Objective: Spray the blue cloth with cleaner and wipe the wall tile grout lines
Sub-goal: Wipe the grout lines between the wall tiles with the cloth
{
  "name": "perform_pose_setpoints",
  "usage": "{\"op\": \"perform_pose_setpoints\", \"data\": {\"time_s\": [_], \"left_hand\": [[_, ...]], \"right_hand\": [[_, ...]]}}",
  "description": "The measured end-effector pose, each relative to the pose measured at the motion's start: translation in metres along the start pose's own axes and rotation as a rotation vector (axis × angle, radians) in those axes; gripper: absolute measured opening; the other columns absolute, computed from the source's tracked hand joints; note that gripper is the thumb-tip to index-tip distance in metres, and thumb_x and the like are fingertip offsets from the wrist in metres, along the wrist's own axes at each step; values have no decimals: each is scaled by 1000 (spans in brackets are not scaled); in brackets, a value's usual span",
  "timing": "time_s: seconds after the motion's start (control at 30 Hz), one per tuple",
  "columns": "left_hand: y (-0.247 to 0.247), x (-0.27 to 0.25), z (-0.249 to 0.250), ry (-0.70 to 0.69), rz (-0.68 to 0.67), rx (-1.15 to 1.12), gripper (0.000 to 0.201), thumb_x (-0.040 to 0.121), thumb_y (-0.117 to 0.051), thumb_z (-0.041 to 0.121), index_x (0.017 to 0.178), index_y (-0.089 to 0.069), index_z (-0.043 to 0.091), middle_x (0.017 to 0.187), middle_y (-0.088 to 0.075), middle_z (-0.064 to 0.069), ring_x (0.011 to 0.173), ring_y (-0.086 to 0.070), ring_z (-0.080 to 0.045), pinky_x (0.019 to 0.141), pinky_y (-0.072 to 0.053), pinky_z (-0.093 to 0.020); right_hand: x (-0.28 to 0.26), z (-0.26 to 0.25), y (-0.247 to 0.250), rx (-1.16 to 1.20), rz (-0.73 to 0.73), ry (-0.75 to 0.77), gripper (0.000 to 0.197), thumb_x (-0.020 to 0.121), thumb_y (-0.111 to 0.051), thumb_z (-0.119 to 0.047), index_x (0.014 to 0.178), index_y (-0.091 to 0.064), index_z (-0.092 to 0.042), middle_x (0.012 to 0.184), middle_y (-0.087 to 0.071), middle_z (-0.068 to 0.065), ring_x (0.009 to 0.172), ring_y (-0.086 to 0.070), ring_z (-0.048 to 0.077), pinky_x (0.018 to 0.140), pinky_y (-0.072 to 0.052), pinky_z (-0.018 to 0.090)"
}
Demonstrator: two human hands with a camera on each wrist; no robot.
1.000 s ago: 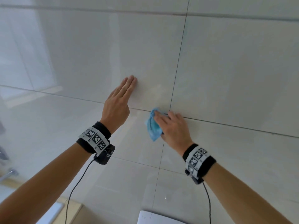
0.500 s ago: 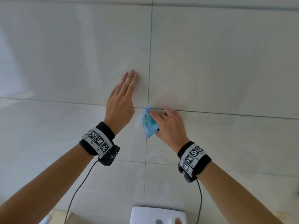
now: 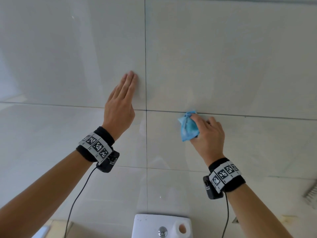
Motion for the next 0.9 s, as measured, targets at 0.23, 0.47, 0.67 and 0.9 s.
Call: {"op": "perform_pose_setpoints", "data": {"time_s": [0.23, 0.47, 0.67, 0.9], "left_hand": [[-5, -9, 39, -89, 7, -65, 77, 89, -40, -13, 162, -29, 6, 170, -27, -8, 159, -21, -20, 126, -28, -45], [-40, -8, 131, -240, -86, -154, 72, 91, -33, -4, 162, -30, 7, 170, -27, -7, 159, -20, -20, 129, -21, -40], [-66, -5, 189, -247, -129, -191, 75, 89, -32, -5, 163, -28, 8, 171, -25, -5, 159, -19, -18, 129, -23, -40], [-78, -12, 224, -214, -147, -204, 74, 90, -31, -2, 163, -27, 9, 171, -25, -5, 159, -19, -17, 129, -21, -39]], "right_hand": [[2, -5, -1, 22, -42, -40, 54, 64, -82, -17, 117, -71, -17, 89, -74, -6, 75, -52, 23, 64, -43, 34], [-13, 85, 60, -99, 8, -174, 64, 53, -90, -8, 114, -74, -15, 76, -67, 2, 68, -53, 29, 61, -46, 34], [-21, 140, 98, -96, 27, -260, 68, 46, -94, -4, 111, -76, -12, 73, -42, -6, 62, -54, 32, 57, -54, 40], [-36, 188, 104, -41, 35, -376, 71, 54, -91, -5, 121, -72, -19, 81, -40, -9, 68, -55, 32, 60, -56, 44]]}}
Point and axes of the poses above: each hand's wrist, its own x-axis towards the middle knuckle, its own y-axis out of the back of the hand, z = x × y, the point moved 9 cm from there along x, towards the middle knuckle
